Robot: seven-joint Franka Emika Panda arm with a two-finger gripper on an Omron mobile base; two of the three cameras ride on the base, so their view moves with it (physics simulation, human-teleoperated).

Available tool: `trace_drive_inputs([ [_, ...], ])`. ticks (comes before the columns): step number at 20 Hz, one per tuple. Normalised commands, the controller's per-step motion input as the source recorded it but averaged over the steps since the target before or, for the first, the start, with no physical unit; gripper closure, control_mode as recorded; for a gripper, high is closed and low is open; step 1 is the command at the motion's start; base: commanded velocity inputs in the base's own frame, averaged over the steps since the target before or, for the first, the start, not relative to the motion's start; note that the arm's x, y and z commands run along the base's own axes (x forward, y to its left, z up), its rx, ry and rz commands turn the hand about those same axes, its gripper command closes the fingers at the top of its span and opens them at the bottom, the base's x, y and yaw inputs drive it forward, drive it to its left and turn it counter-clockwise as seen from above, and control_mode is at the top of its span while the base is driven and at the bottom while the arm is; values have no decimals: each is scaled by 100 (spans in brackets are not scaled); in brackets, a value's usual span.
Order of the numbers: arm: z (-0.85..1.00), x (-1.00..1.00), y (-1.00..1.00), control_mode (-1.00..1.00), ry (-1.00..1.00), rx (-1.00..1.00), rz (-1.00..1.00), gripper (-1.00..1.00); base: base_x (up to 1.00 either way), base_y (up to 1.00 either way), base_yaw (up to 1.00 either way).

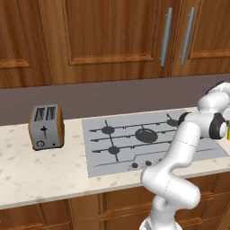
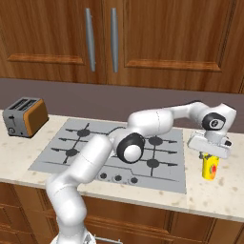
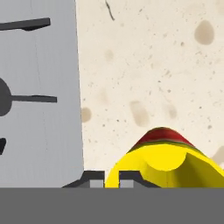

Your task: Pick the cup and bowl from the counter and place them on the counter next to the sink.

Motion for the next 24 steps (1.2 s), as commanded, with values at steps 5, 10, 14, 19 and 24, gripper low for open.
trace_drive_inputs([
  [5, 0, -6, 0, -100, -13, 0, 0, 100, 0, 0, 0],
  [10, 0, -21, 0, -100, -14, 0, 0, 100, 0, 0, 0],
  [14, 0, -26, 0, -100, -15, 0, 0, 100, 0, 0, 0],
  [19, 5, -52, 0, -100, -22, 0, 0, 100, 0, 0, 0],
  [24, 21, -64, 8, -100, -28, 0, 0, 100, 0, 0, 0],
])
